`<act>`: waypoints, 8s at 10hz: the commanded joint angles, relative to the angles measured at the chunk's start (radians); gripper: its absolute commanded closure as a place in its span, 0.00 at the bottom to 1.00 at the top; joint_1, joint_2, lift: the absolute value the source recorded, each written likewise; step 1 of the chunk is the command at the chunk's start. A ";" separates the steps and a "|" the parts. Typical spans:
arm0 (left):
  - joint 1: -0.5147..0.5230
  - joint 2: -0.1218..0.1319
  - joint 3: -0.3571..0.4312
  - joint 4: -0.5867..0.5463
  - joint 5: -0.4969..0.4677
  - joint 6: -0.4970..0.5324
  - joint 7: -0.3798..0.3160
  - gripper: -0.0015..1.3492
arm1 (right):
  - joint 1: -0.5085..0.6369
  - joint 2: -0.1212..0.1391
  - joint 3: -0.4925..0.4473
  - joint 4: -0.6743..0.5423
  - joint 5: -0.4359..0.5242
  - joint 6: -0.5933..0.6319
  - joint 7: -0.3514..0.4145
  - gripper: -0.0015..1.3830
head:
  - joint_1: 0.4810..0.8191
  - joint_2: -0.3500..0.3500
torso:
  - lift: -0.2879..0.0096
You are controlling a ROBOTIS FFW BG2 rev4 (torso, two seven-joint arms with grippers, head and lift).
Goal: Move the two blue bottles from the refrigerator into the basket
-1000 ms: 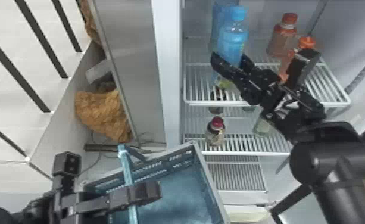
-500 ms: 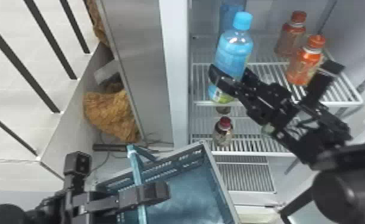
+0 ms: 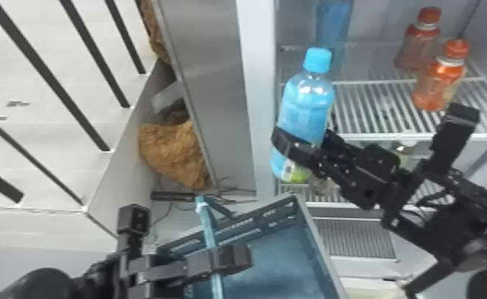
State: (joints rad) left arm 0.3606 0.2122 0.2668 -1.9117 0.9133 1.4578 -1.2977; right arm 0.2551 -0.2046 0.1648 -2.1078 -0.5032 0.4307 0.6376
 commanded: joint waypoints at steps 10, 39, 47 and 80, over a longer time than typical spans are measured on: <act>-0.015 -0.008 0.006 0.023 0.000 -0.005 0.001 0.89 | 0.201 -0.035 -0.015 -0.215 -0.003 0.266 0.096 0.85 | 0.63 0.90 | 0.93; -0.029 -0.004 -0.022 0.045 0.040 -0.005 0.008 0.89 | -0.115 0.087 -0.261 0.035 0.352 0.040 -0.139 0.08 | 0.63 0.29 | 0.93; -0.061 -0.004 -0.041 0.067 0.046 -0.005 0.009 0.89 | -0.510 0.083 -0.111 0.479 0.274 0.004 -0.199 0.07 | 0.63 0.42 | 0.93; -0.056 -0.007 -0.041 0.097 0.068 -0.025 0.012 0.89 | 0.074 0.047 -0.203 -0.355 0.150 0.340 -0.128 0.92 | 0.63 0.53 | 0.93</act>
State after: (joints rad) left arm 0.3031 0.2062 0.2236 -1.8150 0.9811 1.4333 -1.2854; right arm 0.3050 -0.1566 -0.0293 -2.4324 -0.3531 0.7583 0.5092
